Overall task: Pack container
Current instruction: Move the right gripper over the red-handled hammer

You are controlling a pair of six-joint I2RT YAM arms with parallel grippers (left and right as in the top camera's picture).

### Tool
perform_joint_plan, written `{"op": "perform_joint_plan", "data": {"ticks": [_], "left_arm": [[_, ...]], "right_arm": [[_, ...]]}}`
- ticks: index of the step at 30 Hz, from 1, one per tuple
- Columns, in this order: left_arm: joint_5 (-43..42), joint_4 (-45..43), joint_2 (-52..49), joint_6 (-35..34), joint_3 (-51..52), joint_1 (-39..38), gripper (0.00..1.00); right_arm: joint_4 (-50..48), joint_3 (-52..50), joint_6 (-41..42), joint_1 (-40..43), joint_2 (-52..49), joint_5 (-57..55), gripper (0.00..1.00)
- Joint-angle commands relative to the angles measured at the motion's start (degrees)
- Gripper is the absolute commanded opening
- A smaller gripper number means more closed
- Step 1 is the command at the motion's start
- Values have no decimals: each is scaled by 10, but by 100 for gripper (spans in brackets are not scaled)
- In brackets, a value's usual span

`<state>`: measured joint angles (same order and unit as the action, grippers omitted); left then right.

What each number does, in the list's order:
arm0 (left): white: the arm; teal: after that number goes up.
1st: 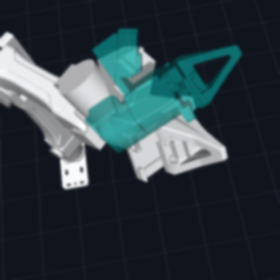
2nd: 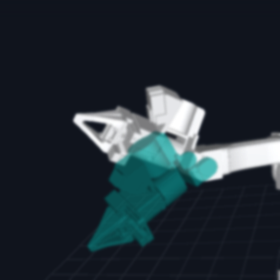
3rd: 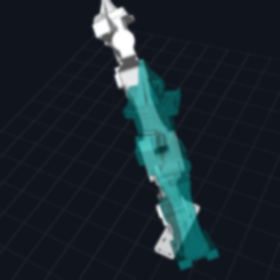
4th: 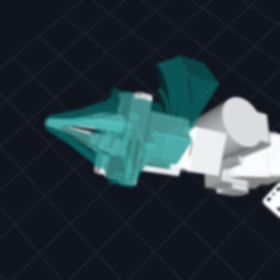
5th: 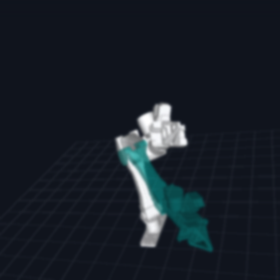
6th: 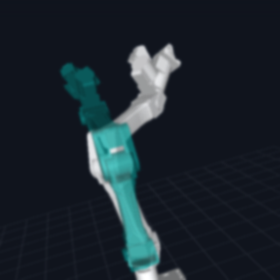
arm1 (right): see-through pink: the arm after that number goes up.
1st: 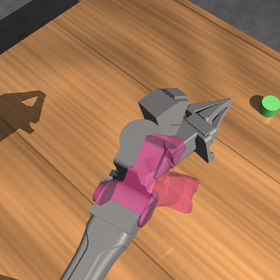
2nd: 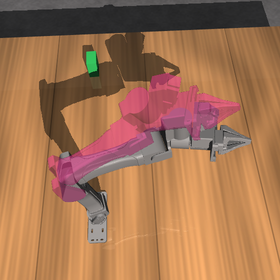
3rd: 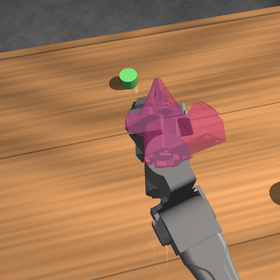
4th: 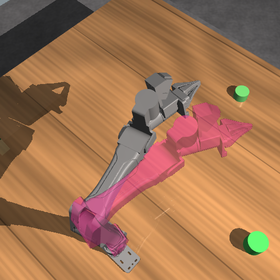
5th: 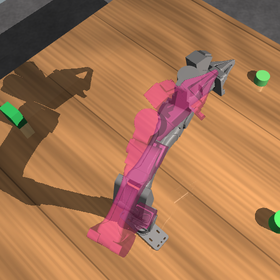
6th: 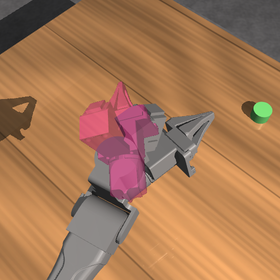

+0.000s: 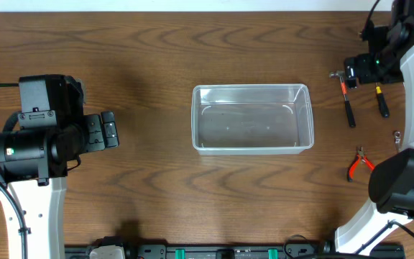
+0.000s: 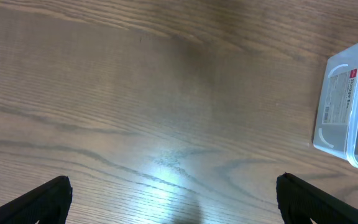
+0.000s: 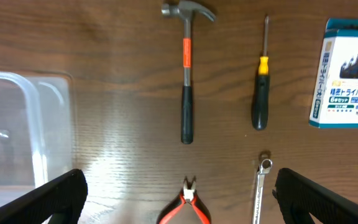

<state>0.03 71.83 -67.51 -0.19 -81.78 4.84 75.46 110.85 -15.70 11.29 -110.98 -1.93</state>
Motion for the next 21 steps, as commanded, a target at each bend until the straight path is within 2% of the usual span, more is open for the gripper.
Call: {"op": "perform_joint_plan", "data": {"ticks": [1,9,21], "left_arm": [[4,2,-3,-5,-2,3,98],[4,2,-3,-5,-2,3,98],[5,2,-3,-5,-2,3,98]], "right_arm": [[1,5,-46,10,-36,9,99],[-14,5,-97,13,-90,13,99],[-59,5,-70,19,-168,4,99]]}}
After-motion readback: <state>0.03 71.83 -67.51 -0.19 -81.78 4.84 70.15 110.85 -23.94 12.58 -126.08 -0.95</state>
